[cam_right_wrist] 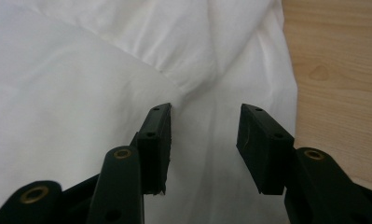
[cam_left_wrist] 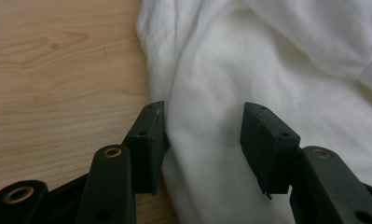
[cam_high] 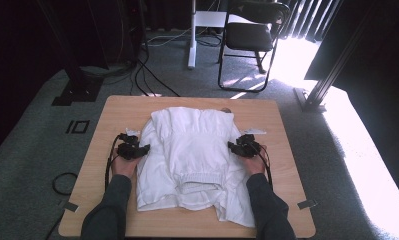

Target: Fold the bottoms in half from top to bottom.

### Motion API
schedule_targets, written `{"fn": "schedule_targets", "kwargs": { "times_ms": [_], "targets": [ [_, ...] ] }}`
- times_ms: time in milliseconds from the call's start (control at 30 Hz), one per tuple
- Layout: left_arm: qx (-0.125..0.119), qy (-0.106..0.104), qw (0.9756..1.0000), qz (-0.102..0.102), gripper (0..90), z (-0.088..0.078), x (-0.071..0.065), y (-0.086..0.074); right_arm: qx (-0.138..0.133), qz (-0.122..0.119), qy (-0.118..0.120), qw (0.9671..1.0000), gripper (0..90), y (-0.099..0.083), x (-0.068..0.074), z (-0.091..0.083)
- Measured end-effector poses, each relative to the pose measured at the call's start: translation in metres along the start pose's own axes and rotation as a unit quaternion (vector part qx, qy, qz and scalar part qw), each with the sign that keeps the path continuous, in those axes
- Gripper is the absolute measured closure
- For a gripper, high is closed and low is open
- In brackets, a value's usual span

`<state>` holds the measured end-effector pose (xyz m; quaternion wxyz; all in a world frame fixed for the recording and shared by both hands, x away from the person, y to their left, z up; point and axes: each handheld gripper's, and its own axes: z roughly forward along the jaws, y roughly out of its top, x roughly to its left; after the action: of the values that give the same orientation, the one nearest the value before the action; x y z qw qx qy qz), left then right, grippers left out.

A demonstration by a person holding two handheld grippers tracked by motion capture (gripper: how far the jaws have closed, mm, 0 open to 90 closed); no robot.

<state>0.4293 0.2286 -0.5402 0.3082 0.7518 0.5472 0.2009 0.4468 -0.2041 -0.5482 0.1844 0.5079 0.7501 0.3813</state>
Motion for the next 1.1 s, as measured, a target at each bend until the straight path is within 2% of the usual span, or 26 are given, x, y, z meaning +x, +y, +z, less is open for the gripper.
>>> {"fn": "schedule_targets", "kwargs": {
  "times_ms": [33, 67, 100, 200, 300, 533, 667, 800, 933, 1100],
  "targets": [
    [0.0, 0.0, 1.0, 0.0, 52.3, 0.0, 0.0, 0.0, 0.0, 0.0, 0.0, 1.0, 54.7, 0.0, 0.0, 0.0],
    [0.0, 0.001, 1.0, 0.009, 52.3, 0.0, -0.003, 0.0, 0.009, -0.009, -0.007, 0.9999, 55.0, 0.0, 0.002, 0.003],
    [0.001, 0.003, 0.9999, 0.01, 60.2, 0.001, -0.004, 0.0, 0.018, -0.037, -0.023, 0.9989, 57.0, -0.003, 0.007, 0.007],
    [0.004, 0.002, 0.9997, 0.024, 77.7, 0.0, -0.007, -0.001, 0.016, -0.044, -0.029, 0.9985, 66.2, -0.006, 0.011, 0.004],
    [0.013, 0.006, 0.9993, 0.036, 85.0, -0.003, -0.01, -0.001, 0.014, -0.046, -0.028, 0.9985, 73.6, -0.011, 0.013, -0.001],
    [0.028, 0.003, 0.9975, 0.065, 85.8, -0.014, -0.019, -0.01, 0.012, -0.049, -0.019, 0.9985, 78.9, -0.028, 0.009, -0.019],
    [0.03, -0.001, 0.9965, 0.078, 85.7, -0.02, -0.026, -0.017, 0.011, -0.043, -0.019, 0.9988, 80.5, -0.037, 0.008, -0.029],
    [0.031, -0.012, 0.9941, 0.103, 85.5, -0.033, -0.038, -0.031, 0.016, -0.043, -0.019, 0.9987, 81.0, -0.051, 0.003, -0.048],
    [0.033, -0.024, 0.9925, 0.115, 85.7, -0.04, -0.046, -0.039, 0.018, -0.037, -0.017, 0.999, 81.1, -0.06, -0.001, -0.059],
    [0.025, -0.044, 0.9916, 0.119, 84.3, -0.05, -0.049, -0.046, 0.028, -0.033, -0.016, 0.9989, 80.0, -0.067, -0.003, -0.069]
  ]
}}
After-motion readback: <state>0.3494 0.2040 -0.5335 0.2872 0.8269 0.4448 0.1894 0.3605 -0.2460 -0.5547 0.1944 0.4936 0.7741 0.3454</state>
